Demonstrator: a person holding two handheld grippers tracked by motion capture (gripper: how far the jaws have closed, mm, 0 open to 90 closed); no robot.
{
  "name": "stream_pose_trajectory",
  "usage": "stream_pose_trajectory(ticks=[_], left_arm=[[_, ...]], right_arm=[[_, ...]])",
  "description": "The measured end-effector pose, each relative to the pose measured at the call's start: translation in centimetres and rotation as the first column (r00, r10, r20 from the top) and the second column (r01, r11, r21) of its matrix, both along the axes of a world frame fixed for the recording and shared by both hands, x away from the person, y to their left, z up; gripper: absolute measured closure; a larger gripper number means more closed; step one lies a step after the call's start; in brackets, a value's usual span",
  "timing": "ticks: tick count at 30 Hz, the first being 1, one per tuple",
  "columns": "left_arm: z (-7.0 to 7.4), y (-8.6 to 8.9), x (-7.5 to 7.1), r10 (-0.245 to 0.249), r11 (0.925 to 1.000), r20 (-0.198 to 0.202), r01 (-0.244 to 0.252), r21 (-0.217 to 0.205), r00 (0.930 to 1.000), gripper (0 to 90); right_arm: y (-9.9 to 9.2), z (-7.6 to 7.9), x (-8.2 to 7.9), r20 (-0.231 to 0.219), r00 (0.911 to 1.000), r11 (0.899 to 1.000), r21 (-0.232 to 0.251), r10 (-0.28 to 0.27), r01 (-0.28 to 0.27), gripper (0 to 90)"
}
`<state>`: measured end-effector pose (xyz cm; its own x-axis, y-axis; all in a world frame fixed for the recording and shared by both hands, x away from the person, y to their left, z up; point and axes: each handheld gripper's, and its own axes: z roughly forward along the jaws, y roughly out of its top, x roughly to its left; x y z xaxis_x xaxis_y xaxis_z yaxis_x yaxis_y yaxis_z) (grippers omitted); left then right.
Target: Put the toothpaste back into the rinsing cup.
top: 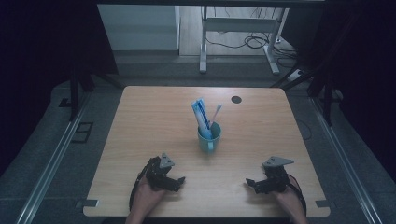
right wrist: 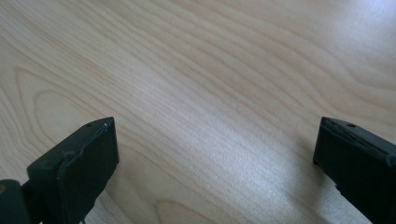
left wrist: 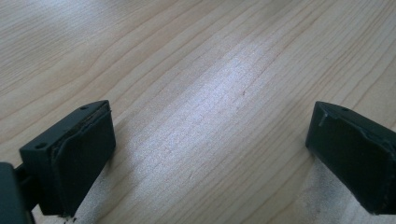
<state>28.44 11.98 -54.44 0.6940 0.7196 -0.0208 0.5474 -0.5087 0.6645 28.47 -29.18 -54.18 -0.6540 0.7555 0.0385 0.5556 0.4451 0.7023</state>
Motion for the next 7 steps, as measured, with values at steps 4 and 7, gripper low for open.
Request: stream_pose_trajectory(ticks=[4, 7], left_arm=[[0.00, 0.00, 0.00, 0.000, 1.0000, 0.000, 0.000, 0.000, 1.0000, 1.5], [0.00, 0.00, 0.00, 0.000, 1.0000, 0.000, 0.000, 0.001, 1.0000, 1.5]], right_arm=[[0.12, -0.13, -0.18, 0.024, 0.9997, 0.999, -0.033, 0.006, -0.005, 0.0], [0.12, -0.13, -0.24, 0.025, 0.9997, 0.999, -0.031, 0.009, -0.009, 0.0]])
